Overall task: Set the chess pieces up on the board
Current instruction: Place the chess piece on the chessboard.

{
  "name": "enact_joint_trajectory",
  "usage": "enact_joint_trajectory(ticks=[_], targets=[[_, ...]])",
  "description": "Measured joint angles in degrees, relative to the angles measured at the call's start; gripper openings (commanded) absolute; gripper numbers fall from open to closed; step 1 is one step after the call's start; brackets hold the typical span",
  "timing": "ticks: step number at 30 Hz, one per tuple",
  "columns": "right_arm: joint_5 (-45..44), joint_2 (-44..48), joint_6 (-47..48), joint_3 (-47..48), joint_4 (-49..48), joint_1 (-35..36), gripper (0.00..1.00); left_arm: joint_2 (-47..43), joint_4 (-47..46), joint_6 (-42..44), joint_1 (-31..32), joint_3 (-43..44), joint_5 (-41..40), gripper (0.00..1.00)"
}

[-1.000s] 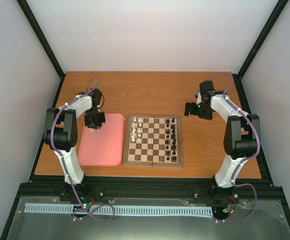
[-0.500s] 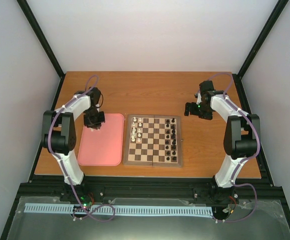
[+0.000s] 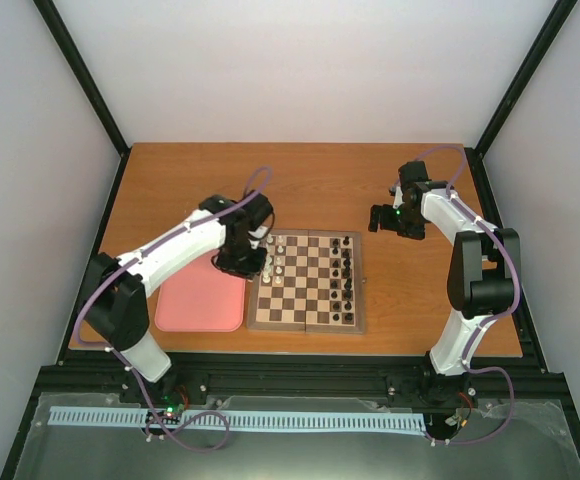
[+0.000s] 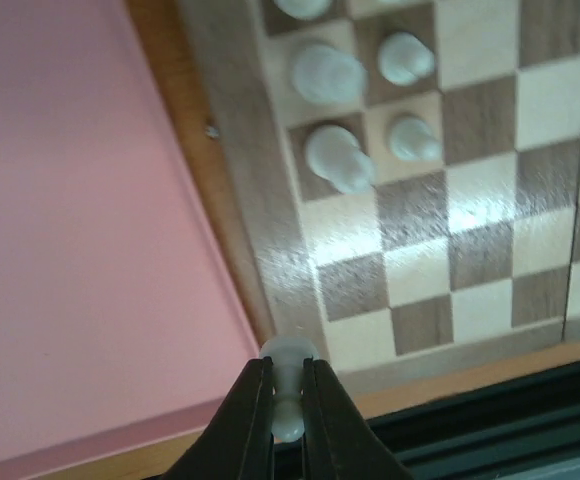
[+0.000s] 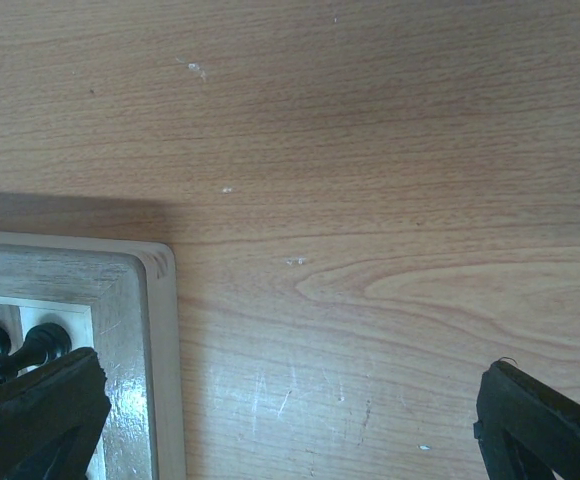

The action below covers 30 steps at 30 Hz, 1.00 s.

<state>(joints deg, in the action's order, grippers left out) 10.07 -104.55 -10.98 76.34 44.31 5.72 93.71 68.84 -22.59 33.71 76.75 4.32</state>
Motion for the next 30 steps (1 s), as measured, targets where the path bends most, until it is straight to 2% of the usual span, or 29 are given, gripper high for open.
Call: enact_joint_trajectory(ticks=[3,14,30], targets=[[0.02,0.00,0.00,0.00,-0.02,0.00,1.00,0.63,0.37,-1.16,4.42,0.42,-0.28,0.01],[0.02,0.00,0.00,-0.83,-0.39,0.00,1.00,6.03,-0.87,-3.63,12.26,1.60,-2.08,0.01],[0.02,0.02,0.00,-1.40,-0.46,0.00,1.00,11.06,-7.82,-2.71,13.22,1.62,-3.87,0.01]])
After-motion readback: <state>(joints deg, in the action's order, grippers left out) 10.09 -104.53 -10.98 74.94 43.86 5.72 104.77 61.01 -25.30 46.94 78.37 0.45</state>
